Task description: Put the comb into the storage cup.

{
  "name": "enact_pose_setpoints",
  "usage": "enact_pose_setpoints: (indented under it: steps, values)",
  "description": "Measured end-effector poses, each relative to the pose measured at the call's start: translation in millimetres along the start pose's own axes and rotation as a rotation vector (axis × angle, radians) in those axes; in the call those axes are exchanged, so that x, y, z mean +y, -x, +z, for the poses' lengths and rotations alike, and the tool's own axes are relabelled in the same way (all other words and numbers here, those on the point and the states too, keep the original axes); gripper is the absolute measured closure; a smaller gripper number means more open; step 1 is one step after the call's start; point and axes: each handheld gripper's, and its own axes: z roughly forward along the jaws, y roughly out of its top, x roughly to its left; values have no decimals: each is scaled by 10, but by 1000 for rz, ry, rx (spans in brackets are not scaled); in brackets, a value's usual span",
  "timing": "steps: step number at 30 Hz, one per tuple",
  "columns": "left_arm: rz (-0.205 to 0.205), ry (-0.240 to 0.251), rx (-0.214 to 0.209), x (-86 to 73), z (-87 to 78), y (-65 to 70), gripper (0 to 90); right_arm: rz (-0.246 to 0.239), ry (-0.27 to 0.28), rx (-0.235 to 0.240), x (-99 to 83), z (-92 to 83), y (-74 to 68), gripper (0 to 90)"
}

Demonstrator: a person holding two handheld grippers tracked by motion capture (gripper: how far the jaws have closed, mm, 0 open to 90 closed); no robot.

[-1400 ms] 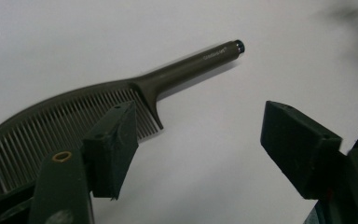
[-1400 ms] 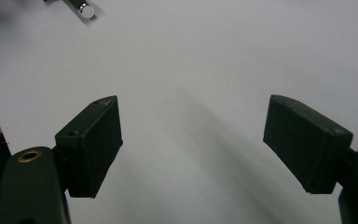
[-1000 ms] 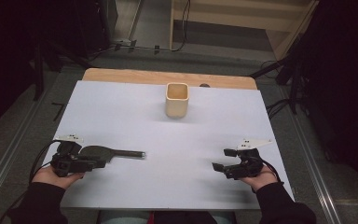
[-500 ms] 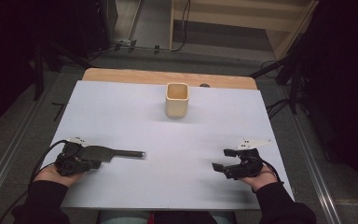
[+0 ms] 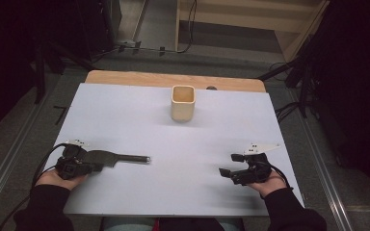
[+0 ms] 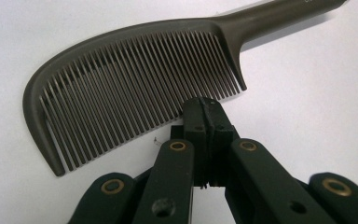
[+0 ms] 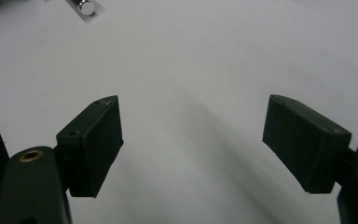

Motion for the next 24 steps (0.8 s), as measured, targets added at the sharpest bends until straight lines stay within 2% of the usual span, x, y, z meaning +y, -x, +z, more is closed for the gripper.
enact_pose_setpoints:
  steps: [17, 24]
  values:
    - [-7, -2, 16, 56, 24, 1, 900, 4, -4, 0, -1, 4, -2, 180]
    - [-26, 11, 14, 78, 32, -41, 900, 5, -7, -3, -3, 8, -4, 180]
